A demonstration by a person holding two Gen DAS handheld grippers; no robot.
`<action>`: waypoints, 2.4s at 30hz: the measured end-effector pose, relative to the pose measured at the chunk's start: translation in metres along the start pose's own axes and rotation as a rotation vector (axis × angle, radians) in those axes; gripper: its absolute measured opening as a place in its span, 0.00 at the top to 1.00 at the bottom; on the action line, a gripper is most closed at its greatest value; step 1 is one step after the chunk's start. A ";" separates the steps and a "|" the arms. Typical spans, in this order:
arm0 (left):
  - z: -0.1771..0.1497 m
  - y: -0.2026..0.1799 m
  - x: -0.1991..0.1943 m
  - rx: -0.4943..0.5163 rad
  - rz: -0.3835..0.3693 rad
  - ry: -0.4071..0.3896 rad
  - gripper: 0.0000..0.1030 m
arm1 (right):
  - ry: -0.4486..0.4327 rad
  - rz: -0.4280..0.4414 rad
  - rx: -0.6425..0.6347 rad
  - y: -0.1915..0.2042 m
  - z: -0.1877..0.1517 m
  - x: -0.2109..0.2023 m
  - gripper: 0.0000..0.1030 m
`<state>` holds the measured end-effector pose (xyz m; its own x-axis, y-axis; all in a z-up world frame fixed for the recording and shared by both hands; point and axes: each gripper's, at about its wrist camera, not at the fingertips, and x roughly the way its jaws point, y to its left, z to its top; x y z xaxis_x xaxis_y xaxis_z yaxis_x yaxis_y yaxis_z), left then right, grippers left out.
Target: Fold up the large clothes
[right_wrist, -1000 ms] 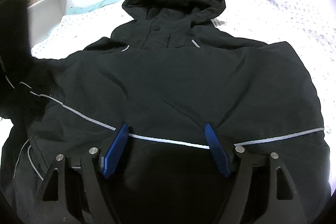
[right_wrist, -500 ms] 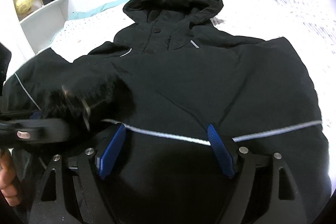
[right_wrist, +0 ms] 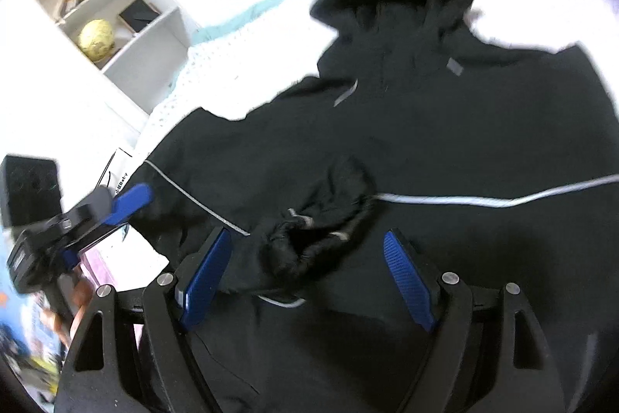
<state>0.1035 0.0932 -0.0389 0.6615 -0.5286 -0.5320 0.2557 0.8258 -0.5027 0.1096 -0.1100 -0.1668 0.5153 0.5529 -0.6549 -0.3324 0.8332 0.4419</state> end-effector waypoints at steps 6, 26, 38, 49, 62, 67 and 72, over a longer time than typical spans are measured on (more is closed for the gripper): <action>-0.003 0.039 -0.027 -0.061 0.121 -0.044 0.41 | 0.054 -0.038 -0.028 0.024 -0.003 0.045 0.55; 0.008 0.055 0.109 -0.005 0.267 0.201 0.41 | -0.234 -0.586 -0.130 -0.053 0.032 -0.093 0.66; 0.014 0.032 0.086 0.050 0.201 0.184 0.41 | -0.096 -0.535 0.038 -0.113 0.014 -0.075 0.49; 0.003 0.055 0.136 0.003 0.344 0.291 0.33 | -0.059 -0.591 -0.141 -0.053 0.024 -0.027 0.51; -0.021 0.041 0.127 0.136 0.365 0.113 0.32 | -0.182 -0.610 -0.208 -0.061 -0.026 -0.013 0.52; -0.012 0.037 0.137 0.140 0.399 0.175 0.30 | -0.191 -0.664 -0.221 -0.057 -0.019 -0.008 0.51; 0.011 0.019 0.120 0.087 0.319 0.320 0.30 | -0.038 -0.648 -0.140 -0.054 0.004 -0.011 0.41</action>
<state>0.1955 0.0475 -0.1048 0.4692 -0.2684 -0.8413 0.1418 0.9632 -0.2282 0.1248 -0.1606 -0.1814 0.6719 -0.0587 -0.7383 -0.0447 0.9918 -0.1195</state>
